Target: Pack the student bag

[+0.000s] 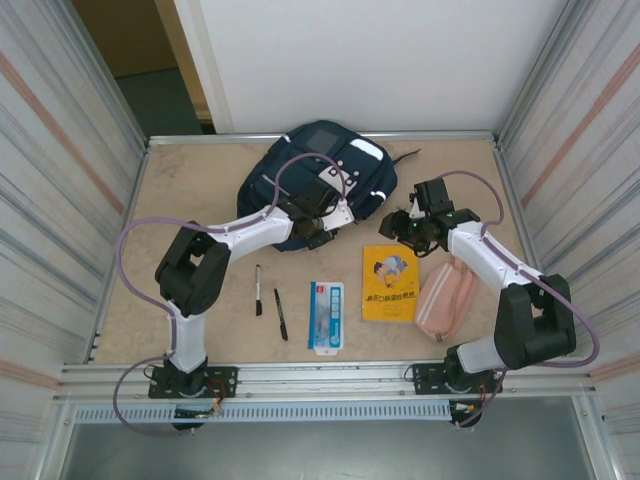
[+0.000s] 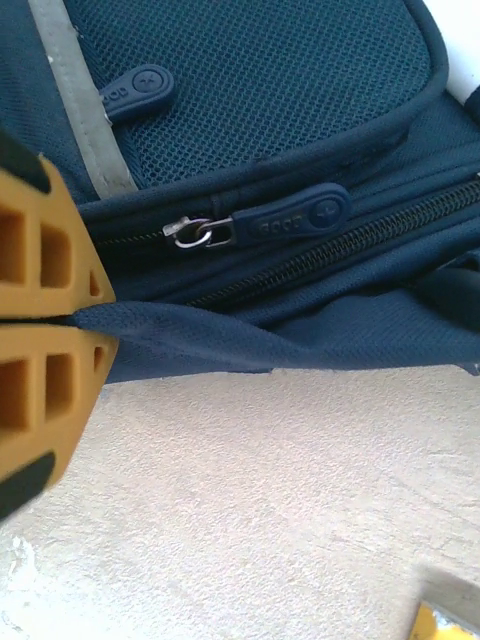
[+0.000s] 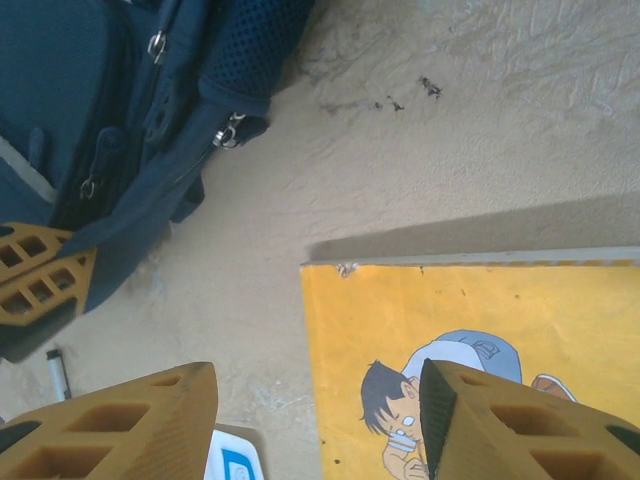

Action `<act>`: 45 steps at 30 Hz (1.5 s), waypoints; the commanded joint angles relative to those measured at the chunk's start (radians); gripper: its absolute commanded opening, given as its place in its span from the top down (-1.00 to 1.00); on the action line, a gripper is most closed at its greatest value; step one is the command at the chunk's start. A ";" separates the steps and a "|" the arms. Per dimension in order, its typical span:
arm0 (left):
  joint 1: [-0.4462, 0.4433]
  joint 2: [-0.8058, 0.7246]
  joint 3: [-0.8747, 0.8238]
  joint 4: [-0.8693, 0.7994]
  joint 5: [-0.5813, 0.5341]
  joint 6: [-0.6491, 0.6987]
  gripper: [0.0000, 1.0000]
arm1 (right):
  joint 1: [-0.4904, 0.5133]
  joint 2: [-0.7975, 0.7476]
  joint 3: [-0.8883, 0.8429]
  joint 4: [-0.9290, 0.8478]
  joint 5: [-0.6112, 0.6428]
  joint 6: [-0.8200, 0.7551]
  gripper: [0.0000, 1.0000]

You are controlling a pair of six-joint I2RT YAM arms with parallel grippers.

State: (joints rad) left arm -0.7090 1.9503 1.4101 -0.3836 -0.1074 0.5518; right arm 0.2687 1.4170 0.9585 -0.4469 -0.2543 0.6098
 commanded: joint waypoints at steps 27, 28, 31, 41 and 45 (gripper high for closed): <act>0.092 -0.266 0.303 -0.328 0.567 0.001 1.00 | 0.040 0.031 0.122 0.247 -0.326 -0.176 0.20; 0.092 -0.267 0.306 -0.327 0.577 -0.003 1.00 | 0.037 0.034 0.123 0.258 -0.327 -0.172 0.23; 0.092 -0.262 0.321 -0.321 0.599 -0.021 1.00 | 0.029 0.048 0.117 0.298 -0.316 -0.162 0.22; 0.094 -0.261 0.334 -0.322 0.670 -0.034 1.00 | 0.003 0.100 0.140 0.332 -0.282 -0.136 0.07; 0.100 -0.267 0.334 -0.330 0.690 -0.028 1.00 | -0.009 0.103 0.145 0.319 -0.290 -0.155 0.01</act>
State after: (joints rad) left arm -0.6140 1.7721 1.6924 -0.7475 0.4797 0.5255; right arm 0.2771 1.5055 1.0687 -0.1352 -0.5545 0.4625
